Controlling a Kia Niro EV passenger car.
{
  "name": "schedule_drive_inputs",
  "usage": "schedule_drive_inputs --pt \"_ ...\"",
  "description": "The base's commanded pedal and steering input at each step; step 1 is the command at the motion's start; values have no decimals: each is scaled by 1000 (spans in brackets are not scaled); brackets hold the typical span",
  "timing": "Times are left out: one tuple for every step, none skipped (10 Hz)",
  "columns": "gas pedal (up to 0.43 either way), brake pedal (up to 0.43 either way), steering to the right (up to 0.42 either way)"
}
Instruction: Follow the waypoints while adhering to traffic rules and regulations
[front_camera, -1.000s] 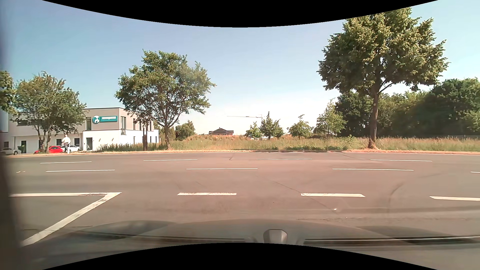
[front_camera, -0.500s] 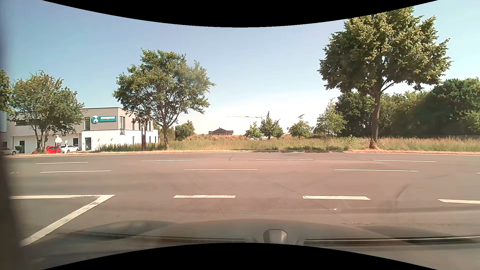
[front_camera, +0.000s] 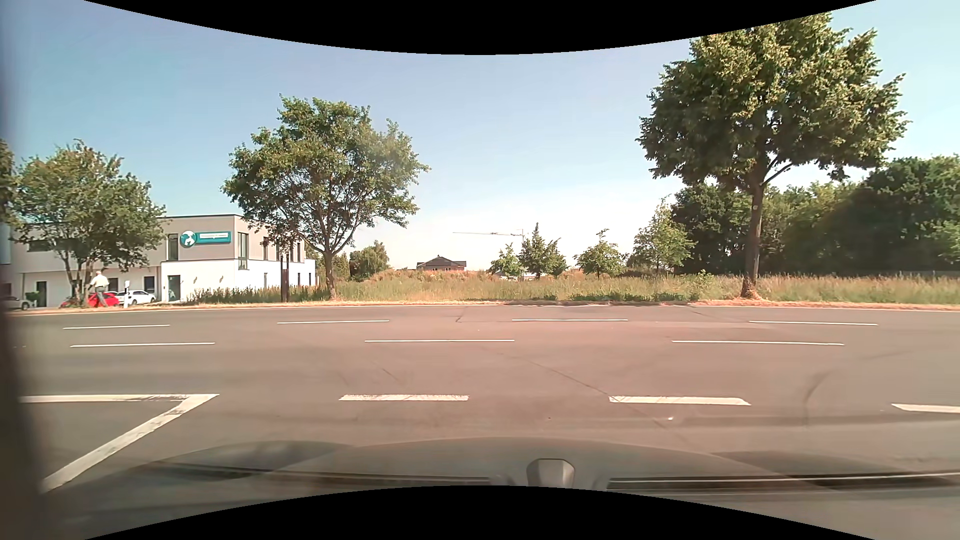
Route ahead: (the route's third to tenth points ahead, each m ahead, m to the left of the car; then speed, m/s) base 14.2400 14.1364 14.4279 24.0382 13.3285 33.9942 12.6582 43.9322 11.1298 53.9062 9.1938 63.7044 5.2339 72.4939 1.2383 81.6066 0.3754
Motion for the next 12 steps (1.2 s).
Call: schedule_drive_inputs --pt "0 183 20" --pt "0 189 20" --pt "0 195 20" --pt "0 195 20" --pt "0 195 20" --pt "0 195 20" --pt "0 195 20" --pt "0 195 20" --pt "0 201 20" --pt "0 201 20" --pt "0 195 20" --pt "0 201 20"
